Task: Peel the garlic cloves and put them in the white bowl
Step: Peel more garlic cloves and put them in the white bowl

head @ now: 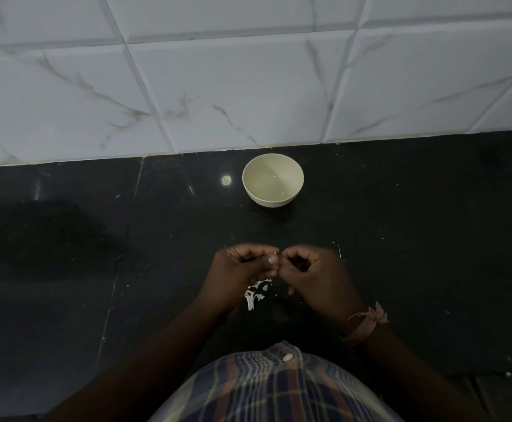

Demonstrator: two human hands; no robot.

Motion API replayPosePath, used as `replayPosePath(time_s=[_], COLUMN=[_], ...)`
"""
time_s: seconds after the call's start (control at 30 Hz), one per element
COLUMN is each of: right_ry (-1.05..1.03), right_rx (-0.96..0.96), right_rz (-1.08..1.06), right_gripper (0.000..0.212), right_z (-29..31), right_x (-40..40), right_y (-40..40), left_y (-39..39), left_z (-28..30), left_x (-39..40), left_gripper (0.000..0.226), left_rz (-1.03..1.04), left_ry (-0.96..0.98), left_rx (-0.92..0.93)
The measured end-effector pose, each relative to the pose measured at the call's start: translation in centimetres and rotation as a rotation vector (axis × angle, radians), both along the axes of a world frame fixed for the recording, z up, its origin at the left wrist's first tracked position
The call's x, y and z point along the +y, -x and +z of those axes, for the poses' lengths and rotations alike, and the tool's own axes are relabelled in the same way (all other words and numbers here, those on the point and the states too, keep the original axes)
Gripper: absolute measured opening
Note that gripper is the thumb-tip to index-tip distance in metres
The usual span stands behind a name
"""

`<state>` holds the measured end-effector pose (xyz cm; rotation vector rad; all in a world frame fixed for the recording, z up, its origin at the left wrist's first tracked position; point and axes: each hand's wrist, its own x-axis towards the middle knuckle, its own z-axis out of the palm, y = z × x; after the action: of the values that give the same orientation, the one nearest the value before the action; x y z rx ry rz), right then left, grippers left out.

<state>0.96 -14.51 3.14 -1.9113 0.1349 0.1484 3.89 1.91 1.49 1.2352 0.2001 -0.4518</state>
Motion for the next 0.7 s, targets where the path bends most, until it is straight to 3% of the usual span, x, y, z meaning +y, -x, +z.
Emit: replayPosePath(time_s=[0.33, 0.7], right_ry=[-0.018, 0.120], right_rx=[0.041, -0.041], right_rz=[0.010, 0.009], right_gripper=[0.012, 0.009], right_z=[0.9, 0.0], right_x=[0.4, 0.7], right_y=[-0.3, -0.4], left_y=[-0.2, -0.1], left_z=[0.2, 0.4], left_x=[0.3, 0.2], left_gripper=[0.021, 0.024], left_rz=[-0.008, -0.050], left_ry=[0.131, 0.126], left_rx=[0.187, 0.151])
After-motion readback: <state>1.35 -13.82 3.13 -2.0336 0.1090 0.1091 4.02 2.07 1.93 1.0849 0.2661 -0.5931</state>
